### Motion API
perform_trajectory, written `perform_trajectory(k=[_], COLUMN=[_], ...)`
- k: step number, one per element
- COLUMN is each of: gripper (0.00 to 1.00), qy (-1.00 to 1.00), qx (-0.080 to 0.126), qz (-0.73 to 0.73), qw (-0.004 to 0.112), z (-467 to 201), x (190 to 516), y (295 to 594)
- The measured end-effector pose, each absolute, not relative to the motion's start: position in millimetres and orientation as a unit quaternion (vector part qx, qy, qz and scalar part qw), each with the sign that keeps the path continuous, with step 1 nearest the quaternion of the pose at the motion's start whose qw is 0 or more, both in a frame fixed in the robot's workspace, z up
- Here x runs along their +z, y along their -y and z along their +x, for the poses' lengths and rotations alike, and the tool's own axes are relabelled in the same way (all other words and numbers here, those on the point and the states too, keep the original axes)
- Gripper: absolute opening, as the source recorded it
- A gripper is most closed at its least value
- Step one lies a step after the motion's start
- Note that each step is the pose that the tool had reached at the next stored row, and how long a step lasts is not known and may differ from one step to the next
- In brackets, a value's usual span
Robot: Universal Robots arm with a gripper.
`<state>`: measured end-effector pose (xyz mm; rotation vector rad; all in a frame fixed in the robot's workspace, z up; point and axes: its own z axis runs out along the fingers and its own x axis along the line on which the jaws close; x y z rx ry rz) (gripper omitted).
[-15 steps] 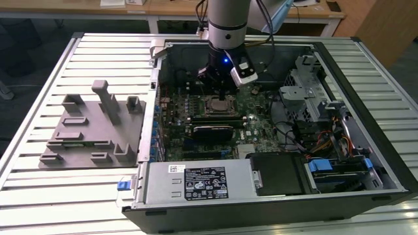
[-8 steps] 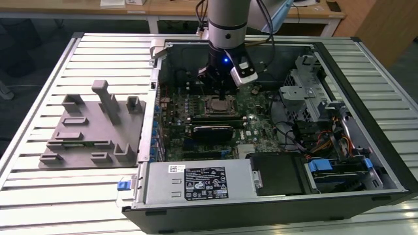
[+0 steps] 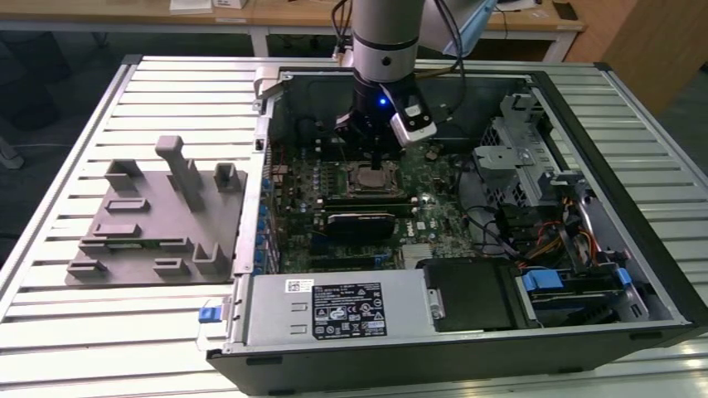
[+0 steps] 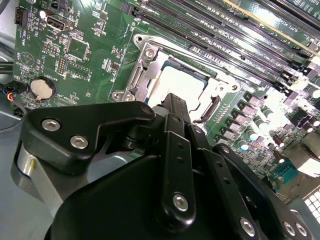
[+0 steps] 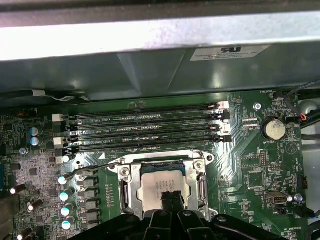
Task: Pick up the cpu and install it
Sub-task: 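Install the first cpu locking lever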
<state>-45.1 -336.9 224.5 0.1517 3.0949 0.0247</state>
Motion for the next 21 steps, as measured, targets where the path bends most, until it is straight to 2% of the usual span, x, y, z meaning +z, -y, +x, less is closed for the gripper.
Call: perform_trajectory(k=[21], gripper=[0.11], qy=[-0.999], qx=[0.008], qz=[0.049], qw=[0.021], z=[-45], x=[248], y=[337])
